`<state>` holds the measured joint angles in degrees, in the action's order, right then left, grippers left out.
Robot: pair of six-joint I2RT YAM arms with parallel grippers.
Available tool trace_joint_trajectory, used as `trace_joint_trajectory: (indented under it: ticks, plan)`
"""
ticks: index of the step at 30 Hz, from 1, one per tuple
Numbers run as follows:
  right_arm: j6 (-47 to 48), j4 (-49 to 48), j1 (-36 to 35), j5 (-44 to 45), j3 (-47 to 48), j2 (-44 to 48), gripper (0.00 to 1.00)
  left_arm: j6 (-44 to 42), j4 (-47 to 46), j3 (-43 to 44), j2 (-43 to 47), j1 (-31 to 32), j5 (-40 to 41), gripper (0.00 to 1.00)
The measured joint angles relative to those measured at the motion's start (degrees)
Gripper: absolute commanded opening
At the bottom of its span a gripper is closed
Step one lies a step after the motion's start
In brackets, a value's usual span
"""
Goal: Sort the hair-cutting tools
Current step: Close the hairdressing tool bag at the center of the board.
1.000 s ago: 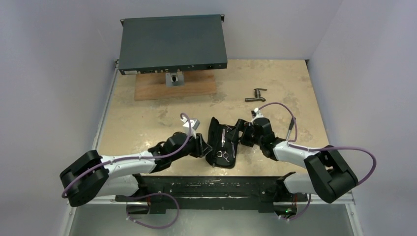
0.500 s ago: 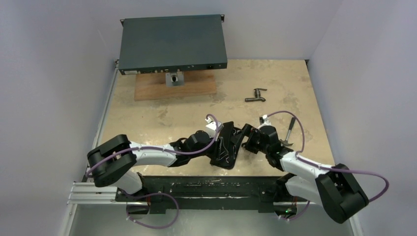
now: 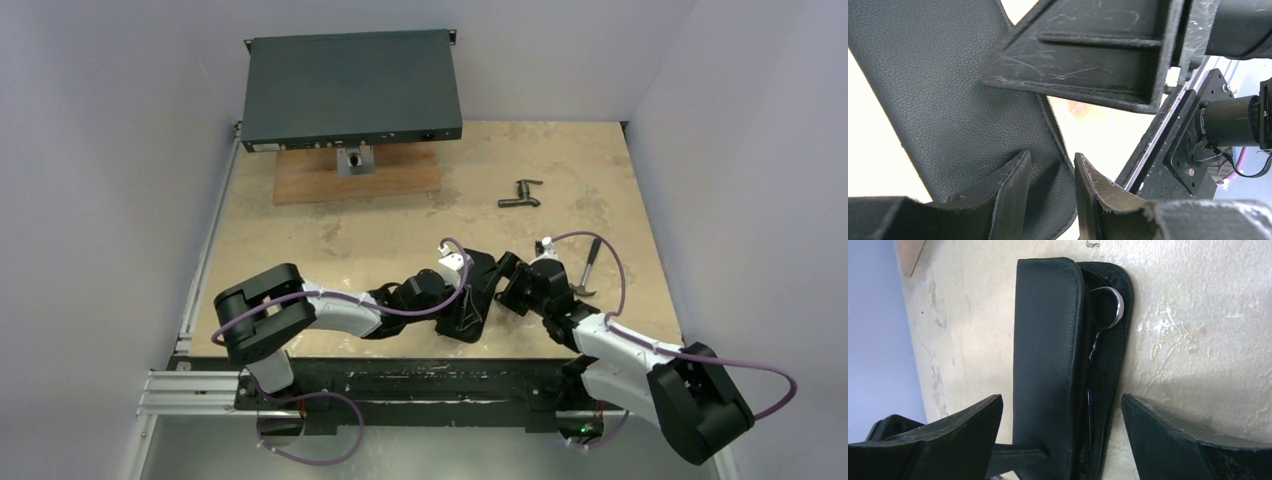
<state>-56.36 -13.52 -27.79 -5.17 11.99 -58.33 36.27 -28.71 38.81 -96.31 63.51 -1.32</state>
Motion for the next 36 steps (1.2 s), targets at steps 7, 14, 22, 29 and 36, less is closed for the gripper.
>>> trace_joint_trajectory:
  ticks: [7,14,22,29,36]
  plan:
    - [-0.04,-4.98,0.00,-0.59,1.42,-5.84,0.86,0.04,-2.23,0.31,-1.53,1.07,-0.07,0.37]
    - [0.02,-9.70,0.00,-0.98,1.88,-10.51,0.70,0.04,-3.63,-0.24,-1.62,1.53,-0.24,0.37]
    - [0.15,-11.78,0.04,-0.79,1.33,-12.07,0.63,0.11,-1.70,-5.49,5.27,1.97,-0.35,0.45]
    - [0.28,-12.37,0.04,-0.83,1.01,-12.07,0.65,0.66,9.66,-7.76,20.17,2.27,5.25,0.60]
    - [0.50,-13.31,0.04,-1.03,0.70,-12.20,0.64,6.40,19.82,-7.76,22.95,1.25,16.37,0.67]
